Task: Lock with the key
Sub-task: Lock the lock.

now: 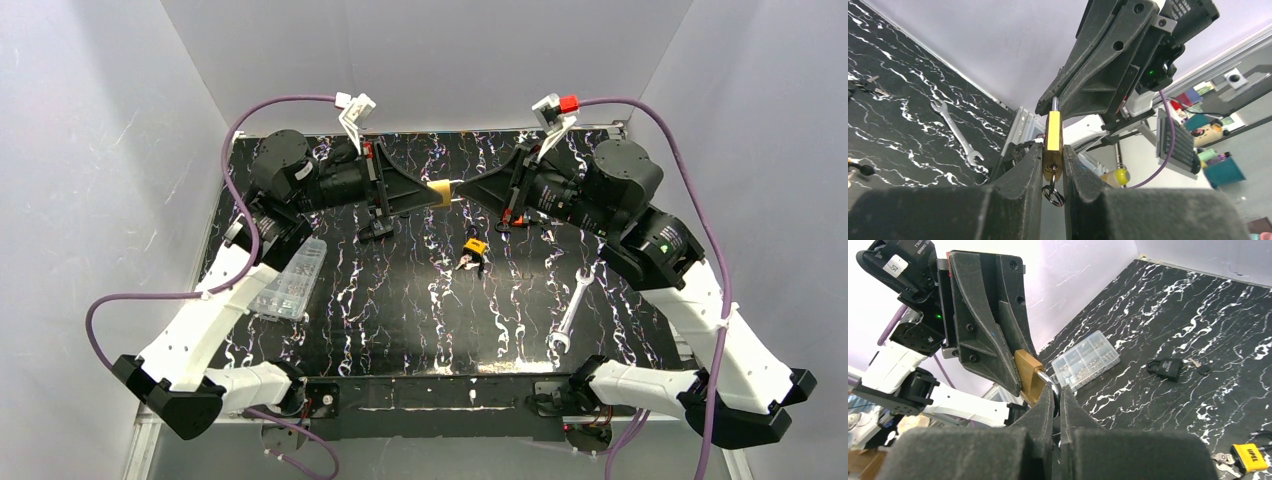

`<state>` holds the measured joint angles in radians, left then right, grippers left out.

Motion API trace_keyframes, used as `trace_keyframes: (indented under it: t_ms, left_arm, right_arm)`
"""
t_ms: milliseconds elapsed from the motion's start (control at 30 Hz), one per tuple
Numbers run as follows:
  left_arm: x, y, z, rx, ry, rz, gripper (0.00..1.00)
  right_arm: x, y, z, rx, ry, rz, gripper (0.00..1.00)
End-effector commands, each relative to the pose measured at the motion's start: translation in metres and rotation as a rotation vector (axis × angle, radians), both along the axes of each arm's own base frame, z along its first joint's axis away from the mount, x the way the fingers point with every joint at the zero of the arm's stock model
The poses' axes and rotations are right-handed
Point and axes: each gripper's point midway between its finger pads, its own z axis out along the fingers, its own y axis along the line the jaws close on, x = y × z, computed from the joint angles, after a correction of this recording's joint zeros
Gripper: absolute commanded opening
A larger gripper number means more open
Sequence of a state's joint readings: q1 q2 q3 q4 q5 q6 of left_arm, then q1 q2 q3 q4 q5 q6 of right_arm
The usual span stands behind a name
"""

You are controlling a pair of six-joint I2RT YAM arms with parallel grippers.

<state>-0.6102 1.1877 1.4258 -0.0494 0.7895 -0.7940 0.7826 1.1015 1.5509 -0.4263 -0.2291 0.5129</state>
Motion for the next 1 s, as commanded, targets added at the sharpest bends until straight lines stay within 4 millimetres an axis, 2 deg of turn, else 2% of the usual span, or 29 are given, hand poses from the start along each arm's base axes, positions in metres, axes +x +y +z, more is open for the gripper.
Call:
trace_keyframes:
  t_ms: [0,333,567,967]
  left_arm:
    - [-0.022,-0.022,0.016,-0.075,0.038,-0.132,0.0]
    - [-0.015,-0.027,-0.005,0.077,-0.002,-0.023,0.0]
    - [-0.018,-0.03,0.0,0.126,-0.048,0.013,0.0]
    - [-0.034,-0.045,0.003,0.144,-0.03,-0.059,0.0]
  right_arm:
    - [-0.005,0.035,-0.002,-0.003,-0.025,0.088,0.01]
    - [-0.005,0.044,-0.004,-0.09,-0.054,0.044,0.01]
    - [-0.006,0.052,-0.005,-0.168,-0.085,0.012,0.01]
    - [-0.012,0.068,-0.001,-0.221,-0.131,0.048,0.01]
